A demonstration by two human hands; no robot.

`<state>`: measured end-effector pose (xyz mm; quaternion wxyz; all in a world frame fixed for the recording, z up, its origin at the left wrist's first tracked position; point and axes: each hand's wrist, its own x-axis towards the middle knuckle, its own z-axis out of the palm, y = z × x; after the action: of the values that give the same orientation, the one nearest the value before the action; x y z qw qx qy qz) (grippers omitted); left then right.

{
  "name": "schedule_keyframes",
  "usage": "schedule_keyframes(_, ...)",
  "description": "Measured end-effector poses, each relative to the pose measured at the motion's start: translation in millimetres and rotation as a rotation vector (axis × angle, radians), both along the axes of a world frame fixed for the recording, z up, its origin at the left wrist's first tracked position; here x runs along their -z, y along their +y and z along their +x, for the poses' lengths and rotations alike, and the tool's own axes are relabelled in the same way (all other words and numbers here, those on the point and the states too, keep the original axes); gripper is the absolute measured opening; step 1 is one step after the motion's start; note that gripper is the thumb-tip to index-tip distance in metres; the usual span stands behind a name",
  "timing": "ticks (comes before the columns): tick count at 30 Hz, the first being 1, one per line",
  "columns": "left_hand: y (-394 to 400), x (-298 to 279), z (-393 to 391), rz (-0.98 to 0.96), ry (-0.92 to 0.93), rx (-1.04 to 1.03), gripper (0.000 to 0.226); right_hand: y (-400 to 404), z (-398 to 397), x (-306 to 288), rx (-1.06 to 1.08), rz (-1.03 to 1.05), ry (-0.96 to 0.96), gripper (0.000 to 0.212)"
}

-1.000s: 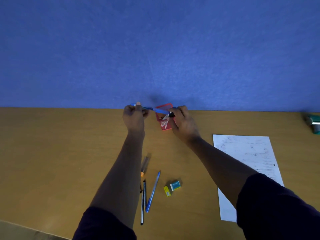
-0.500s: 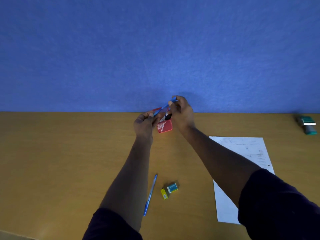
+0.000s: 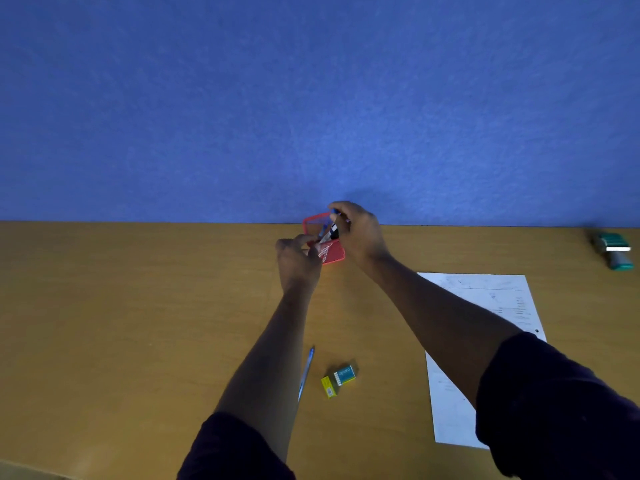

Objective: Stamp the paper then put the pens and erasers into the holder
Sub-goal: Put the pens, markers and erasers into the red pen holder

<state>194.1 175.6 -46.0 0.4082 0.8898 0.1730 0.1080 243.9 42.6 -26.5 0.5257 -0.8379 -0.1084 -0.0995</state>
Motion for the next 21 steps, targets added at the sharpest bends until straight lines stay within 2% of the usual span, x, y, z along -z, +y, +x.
schedule_keyframes(4, 6.5, -1.4, 2.9, 0.054, 0.017, 0.012, 0.022, 0.4, -2.7, 4.3, 0.012, -0.196, -0.119, 0.026)
schedule_keyframes(8, 10.6, -5.3, 6.8, 0.055, 0.009, -0.007, 0.027, -2.0, -4.5, 5.4, -0.007, -0.343, -0.089, 0.033)
schedule_keyframes(12, 9.4, -7.2, -0.1, -0.026, -0.064, -0.025, 0.033, -7.1, -15.1, 8.7, 0.027, -0.362, -0.126, 0.041)
schedule_keyframes(15, 17.1, -1.8, -14.3, 0.005, -0.049, -0.031, 0.021, -11.7, -37.0, 17.9, 0.089, -0.363, -0.282, 0.030)
schedule_keyframes(17, 30.8, 2.0, -19.6, 0.108, 0.076, 0.046, 0.009, -12.5, -54.6, 27.6, 0.027, -0.360, -0.385, 0.021)
schedule_keyframes(21, 58.6, -4.5, -27.4, 0.347, 0.509, 0.370, 0.026, -4.3, -89.4, 41.0, -0.197, -0.379, -0.368, 0.009)
